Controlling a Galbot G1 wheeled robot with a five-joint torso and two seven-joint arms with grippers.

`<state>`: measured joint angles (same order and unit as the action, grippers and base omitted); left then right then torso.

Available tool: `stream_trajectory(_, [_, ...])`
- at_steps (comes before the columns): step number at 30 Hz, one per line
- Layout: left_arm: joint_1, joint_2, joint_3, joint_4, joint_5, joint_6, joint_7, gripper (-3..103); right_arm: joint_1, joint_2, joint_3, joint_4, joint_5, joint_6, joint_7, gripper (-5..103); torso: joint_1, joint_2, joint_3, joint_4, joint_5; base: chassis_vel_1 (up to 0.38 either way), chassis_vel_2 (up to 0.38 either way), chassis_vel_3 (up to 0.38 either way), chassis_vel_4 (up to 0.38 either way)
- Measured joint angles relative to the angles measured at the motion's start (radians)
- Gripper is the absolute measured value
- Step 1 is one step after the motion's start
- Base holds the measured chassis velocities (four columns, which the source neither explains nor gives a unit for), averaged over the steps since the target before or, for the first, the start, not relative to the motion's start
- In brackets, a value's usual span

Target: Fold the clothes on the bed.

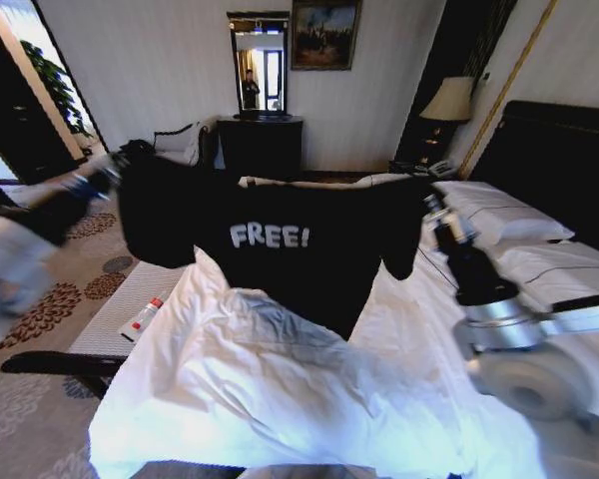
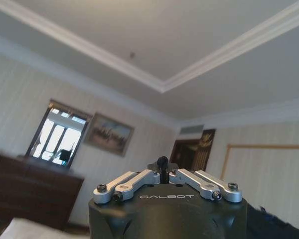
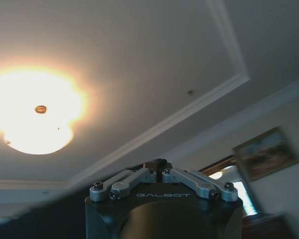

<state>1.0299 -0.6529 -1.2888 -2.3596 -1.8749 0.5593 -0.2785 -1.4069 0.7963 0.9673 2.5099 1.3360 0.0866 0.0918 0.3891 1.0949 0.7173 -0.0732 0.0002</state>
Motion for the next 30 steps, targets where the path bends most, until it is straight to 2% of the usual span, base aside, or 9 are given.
stream_trajectory(4, [0.091, 0.069, -0.256, -0.020, -0.217, 0.001, -0.023, 2, -0.046, -0.076, 0.307, -0.001, 0.053, 0.001, -0.026, 4, 0.000, 0.000, 0.000, -0.0003, 0.0001, 0.000, 0.000, 0.000, 0.000])
stream_trajectory(9, [0.151, 0.085, -0.307, -0.021, -0.259, 0.025, -0.042, 2, -0.049, -0.136, 0.457, -0.003, 0.156, -0.077, 0.052, 1, 0.000, 0.000, 0.000, 0.0000, -0.0007, 0.000, 0.000, 0.000, 0.000])
stream_trajectory(12, [0.168, 0.074, -0.253, -0.024, -0.224, 0.047, -0.050, 2, -0.052, -0.126, 0.425, -0.003, 0.141, -0.129, 0.104, 0, 0.000, 0.000, 0.000, 0.0000, -0.0006, 0.000, 0.000, 0.000, 0.000])
stream_trajectory(15, [0.205, 0.020, -0.050, -0.009, 0.006, 0.078, -0.029, 2, -0.076, -0.034, 0.165, -0.008, 0.055, -0.222, 0.224, 0, 0.000, 0.000, 0.000, -0.0013, 0.0003, 0.000, 0.000, 0.000, 0.000])
stream_trajectory(16, [0.205, 0.020, -0.050, -0.009, 0.006, 0.078, -0.029, 2, -0.076, -0.034, 0.165, -0.008, 0.055, -0.222, 0.224, 0, 0.000, 0.000, 0.000, -0.0013, 0.0003, 0.000, 0.000, 0.000, 0.000])
stream_trajectory(18, [0.257, -0.013, -0.009, -0.007, 0.090, 0.086, -0.010, 2, -0.049, 0.002, -0.025, -0.008, 0.029, -0.236, 0.241, 0, 0.000, 0.000, 0.000, -0.0007, 0.0000, 0.000, 0.000, 0.000, 0.000])
stream_trajectory(19, [0.257, -0.013, -0.009, -0.007, 0.090, 0.086, -0.010, 2, -0.049, 0.002, -0.025, -0.008, 0.029, -0.236, 0.241, 0, 0.000, 0.000, 0.000, -0.0007, 0.0000, 0.000, 0.000, 0.000, 0.000])
stream_trajectory(23, [0.304, -0.043, 0.009, -0.020, 0.124, 0.108, 0.004, 2, -0.022, 0.070, -0.295, -0.017, -0.026, -0.231, 0.239, 0, 0.000, 0.000, 0.000, 0.0001, -0.0006, 0.000, 0.000, 0.000, 0.000])
stream_trajectory(30, [0.344, -0.032, -0.001, -0.035, 0.143, 0.111, 0.020, 2, 0.058, 0.132, -0.533, -0.173, -0.081, -0.237, 0.207, 1, 0.000, 0.000, 0.000, 0.0000, -0.0003, 0.000, 0.000, 0.000, 0.000])
